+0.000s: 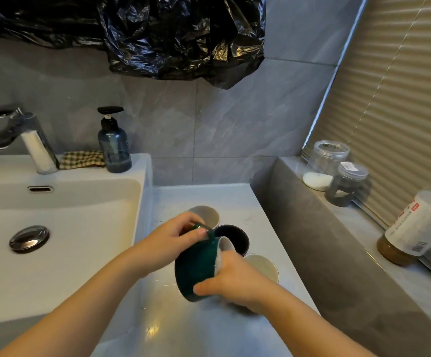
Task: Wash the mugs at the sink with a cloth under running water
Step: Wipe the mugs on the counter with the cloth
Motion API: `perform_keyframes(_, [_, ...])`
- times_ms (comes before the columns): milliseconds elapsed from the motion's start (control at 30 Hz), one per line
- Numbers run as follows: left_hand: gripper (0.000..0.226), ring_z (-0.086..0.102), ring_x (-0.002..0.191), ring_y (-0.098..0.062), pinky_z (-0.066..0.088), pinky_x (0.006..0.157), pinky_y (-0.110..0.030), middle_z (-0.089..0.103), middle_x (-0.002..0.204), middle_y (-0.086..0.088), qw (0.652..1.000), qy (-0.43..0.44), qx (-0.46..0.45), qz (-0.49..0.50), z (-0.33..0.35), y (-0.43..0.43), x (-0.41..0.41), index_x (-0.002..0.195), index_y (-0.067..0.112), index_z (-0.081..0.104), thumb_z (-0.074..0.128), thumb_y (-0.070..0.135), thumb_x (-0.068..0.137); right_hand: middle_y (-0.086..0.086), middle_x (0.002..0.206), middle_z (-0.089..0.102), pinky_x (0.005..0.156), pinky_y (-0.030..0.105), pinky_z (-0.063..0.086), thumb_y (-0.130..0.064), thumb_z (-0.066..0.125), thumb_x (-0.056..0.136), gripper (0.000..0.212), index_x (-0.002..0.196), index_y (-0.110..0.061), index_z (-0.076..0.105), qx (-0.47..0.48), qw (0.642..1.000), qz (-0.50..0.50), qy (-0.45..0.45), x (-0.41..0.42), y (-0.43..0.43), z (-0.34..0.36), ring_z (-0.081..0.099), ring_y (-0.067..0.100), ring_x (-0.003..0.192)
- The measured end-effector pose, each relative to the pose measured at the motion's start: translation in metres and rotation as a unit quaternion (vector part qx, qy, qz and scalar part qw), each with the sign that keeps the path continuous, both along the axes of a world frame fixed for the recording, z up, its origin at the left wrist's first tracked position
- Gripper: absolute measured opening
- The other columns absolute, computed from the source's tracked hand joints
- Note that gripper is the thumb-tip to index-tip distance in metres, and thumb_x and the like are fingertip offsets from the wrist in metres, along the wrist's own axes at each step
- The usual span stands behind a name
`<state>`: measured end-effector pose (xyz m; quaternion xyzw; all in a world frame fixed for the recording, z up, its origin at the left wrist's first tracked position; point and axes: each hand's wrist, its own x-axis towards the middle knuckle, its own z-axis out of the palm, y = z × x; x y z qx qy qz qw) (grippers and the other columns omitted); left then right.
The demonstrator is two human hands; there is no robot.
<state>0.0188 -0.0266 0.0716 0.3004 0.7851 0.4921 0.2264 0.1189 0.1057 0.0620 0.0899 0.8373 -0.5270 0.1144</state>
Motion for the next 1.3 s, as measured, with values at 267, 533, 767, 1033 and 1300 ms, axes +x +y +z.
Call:
perform_keyframes(267, [0.055,0.069,0.088,-0.022,0.055,0.071,-0.036,0.071,0.103,-0.006,0.909,-0.34,0.238,0.043,-0.019,0.003,0.015,0.109,0.031,0.061,0.072,0.033,0.054,0.008,0.107,0.066,0.087,0.048,0.054,-0.002,0.067,0.077,0.04,0.108,-0.024,0.058,-0.179,0.98,-0.061,0.059,-0.007,-0.005,0.016,0.066,0.023,0.099])
perform_keyframes(533, [0.041,0.061,0.071,-0.028,0.05,0.069,-0.037,0.068,0.08,-0.01,0.89,-0.425,0.136,0.092,-0.017,0.004,0.007,0.09,0.02,0.069,0.07,0.033,0.051,0.0,0.111,0.068,0.102,0.019,0.027,-0.022,0.077,0.063,0.05,0.112,-0.015,0.068,0.516,0.792,0.184,0.269,-0.007,0.007,-0.016,0.058,0.015,0.113])
perform_keyframes(767, [0.038,0.064,0.074,-0.028,0.048,0.068,-0.034,0.068,0.089,-0.016,0.895,-0.405,0.168,0.082,-0.023,0.0,0.006,0.093,0.016,0.071,0.07,0.028,0.058,0.016,0.11,0.062,0.1,0.06,0.04,-0.007,0.068,0.065,0.049,0.11,-0.024,0.056,-0.27,0.963,0.009,-0.005,0.002,-0.012,0.002,0.054,0.041,0.112])
perform_keyframes(1033, [0.038,0.06,0.074,-0.031,0.049,0.078,-0.043,0.067,0.076,-0.014,0.874,-0.469,0.068,0.109,-0.024,0.0,0.004,0.083,0.012,0.069,0.07,0.038,0.055,0.014,0.14,0.047,0.115,0.04,0.008,-0.015,0.051,0.091,0.051,0.14,-0.009,0.04,0.447,0.857,0.204,0.156,0.001,-0.007,-0.019,0.031,0.031,0.134])
perform_keyframes(1300, [0.061,0.069,0.084,-0.023,0.056,0.061,-0.033,0.07,0.107,-0.01,0.864,-0.407,0.292,0.046,-0.034,0.0,0.01,0.114,0.028,0.065,0.077,0.03,0.055,0.007,0.1,0.064,0.09,0.046,0.053,0.002,0.064,0.077,0.031,0.091,-0.025,0.056,-0.093,0.995,-0.032,0.023,-0.006,-0.008,0.019,0.062,0.035,0.105])
